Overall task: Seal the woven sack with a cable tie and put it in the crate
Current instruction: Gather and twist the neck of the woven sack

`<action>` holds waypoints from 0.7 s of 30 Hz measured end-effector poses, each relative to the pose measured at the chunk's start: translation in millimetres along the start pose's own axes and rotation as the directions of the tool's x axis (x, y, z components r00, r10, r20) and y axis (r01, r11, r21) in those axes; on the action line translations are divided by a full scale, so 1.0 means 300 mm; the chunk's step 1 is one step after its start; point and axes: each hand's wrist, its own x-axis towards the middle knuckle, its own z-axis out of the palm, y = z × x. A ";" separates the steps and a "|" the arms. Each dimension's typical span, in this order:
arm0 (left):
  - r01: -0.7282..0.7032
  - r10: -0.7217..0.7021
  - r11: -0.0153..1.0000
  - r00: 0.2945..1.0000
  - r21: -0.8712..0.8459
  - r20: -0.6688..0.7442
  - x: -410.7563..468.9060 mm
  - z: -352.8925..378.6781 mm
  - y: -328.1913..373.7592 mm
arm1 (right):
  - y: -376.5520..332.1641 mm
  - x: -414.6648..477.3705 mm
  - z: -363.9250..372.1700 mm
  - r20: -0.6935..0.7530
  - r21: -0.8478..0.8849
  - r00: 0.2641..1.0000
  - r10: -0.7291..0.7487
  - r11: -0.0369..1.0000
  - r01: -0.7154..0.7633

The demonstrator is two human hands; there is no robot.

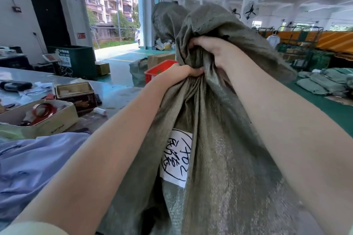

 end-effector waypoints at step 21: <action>0.177 -0.195 0.976 0.969 0.124 0.148 -0.015 0.021 0.058 | 0.242 -0.126 0.059 0.338 0.347 0.938 0.079 0.916 -0.203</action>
